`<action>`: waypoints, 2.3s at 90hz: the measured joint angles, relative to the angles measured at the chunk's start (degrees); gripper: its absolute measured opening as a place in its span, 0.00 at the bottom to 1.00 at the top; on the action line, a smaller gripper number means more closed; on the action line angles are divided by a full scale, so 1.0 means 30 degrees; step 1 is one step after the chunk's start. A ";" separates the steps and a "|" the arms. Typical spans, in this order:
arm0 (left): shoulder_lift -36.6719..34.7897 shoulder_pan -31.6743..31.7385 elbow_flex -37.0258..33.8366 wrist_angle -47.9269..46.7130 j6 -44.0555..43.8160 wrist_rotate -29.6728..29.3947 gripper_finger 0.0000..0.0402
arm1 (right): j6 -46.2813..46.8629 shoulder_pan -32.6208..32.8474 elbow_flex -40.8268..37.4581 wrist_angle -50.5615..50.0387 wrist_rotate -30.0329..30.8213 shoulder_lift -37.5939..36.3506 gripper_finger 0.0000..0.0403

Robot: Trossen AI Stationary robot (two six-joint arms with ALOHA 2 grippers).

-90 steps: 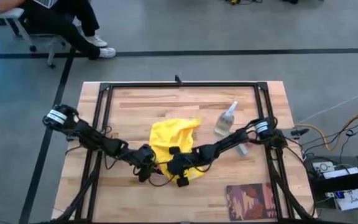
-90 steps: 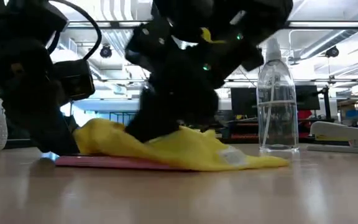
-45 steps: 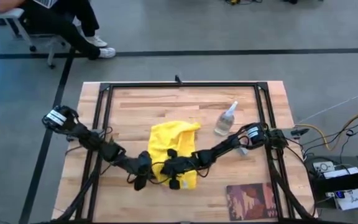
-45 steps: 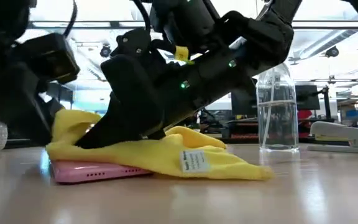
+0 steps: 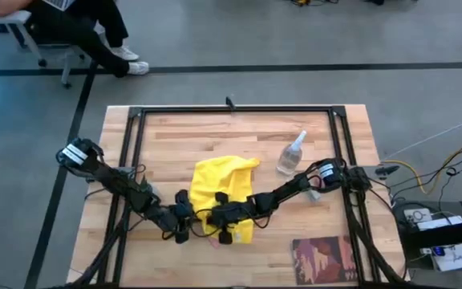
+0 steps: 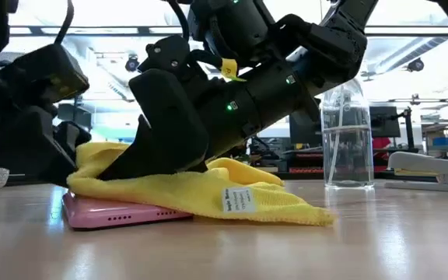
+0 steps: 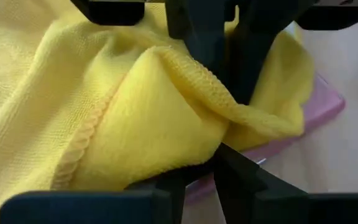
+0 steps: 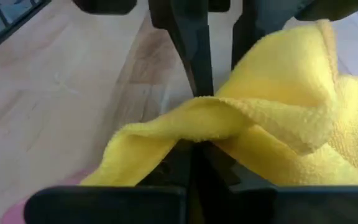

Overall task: Apply microfiber cloth
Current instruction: Wipe the front and back of the cellphone with the yellow microfiber cloth

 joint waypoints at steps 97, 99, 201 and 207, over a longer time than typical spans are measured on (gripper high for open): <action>-0.0112 -0.0492 0.0013 -0.0465 -0.0433 0.0832 0.15 | -0.0769 -0.0879 -0.0109 0.1236 0.1353 -0.0034 0.00; -0.0112 -0.0482 0.0007 -0.0479 -0.0445 0.0768 0.15 | -0.0769 -0.0845 -0.0101 0.1407 0.1237 -0.0034 0.00; -0.0025 -0.0101 -0.0031 -0.2087 -0.2735 -0.1333 0.15 | 0.0879 0.0488 0.1454 0.2511 0.2646 0.1794 0.00; -0.0025 -0.0093 -0.0031 -0.2088 -0.3051 -0.1335 0.15 | 0.1129 0.0705 0.2071 0.2593 0.2582 0.2347 0.00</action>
